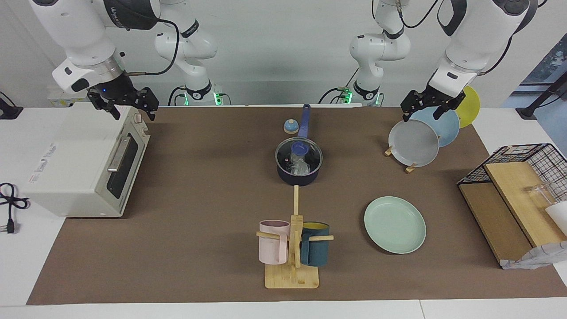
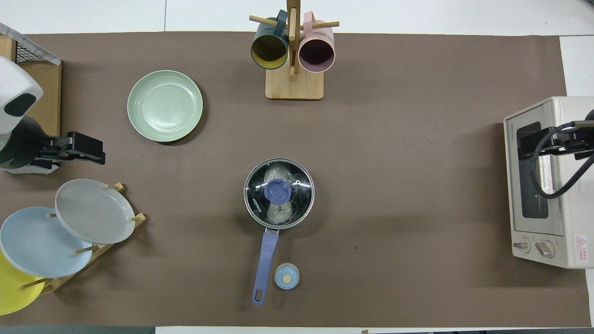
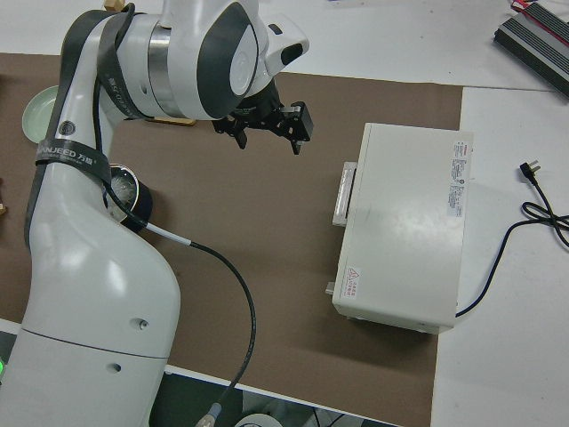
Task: Transfer vermicelli from plate to pot
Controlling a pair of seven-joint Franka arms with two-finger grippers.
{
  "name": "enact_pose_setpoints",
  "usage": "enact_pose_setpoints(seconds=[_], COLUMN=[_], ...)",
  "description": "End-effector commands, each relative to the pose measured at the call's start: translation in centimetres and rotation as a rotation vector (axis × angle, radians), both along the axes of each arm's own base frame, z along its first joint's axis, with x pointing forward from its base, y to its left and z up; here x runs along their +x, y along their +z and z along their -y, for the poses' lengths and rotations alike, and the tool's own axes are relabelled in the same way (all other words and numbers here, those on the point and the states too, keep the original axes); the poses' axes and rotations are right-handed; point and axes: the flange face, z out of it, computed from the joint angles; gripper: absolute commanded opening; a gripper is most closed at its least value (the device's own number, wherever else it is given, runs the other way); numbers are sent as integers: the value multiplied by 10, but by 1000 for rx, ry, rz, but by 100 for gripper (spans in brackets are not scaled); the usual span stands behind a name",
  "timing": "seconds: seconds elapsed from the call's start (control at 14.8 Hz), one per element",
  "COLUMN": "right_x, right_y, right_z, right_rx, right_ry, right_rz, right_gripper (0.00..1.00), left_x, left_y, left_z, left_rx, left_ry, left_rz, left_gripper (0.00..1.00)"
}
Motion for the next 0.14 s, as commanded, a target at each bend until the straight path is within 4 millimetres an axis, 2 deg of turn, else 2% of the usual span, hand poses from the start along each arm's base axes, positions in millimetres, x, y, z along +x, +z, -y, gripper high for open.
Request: enact_pose_setpoints(seconds=[0.0,0.07], right_x=[-2,-3], right_y=[4,5], right_z=[5,3], right_rx=[1,1], right_ry=[24,27], right_rz=[-1,0], right_gripper=[100,100], left_x=[0,0], left_y=[0,0], left_z=[-3,-3], left_rx=[12,12], left_ry=[-7,-7], left_rz=[3,3], left_gripper=[100,100])
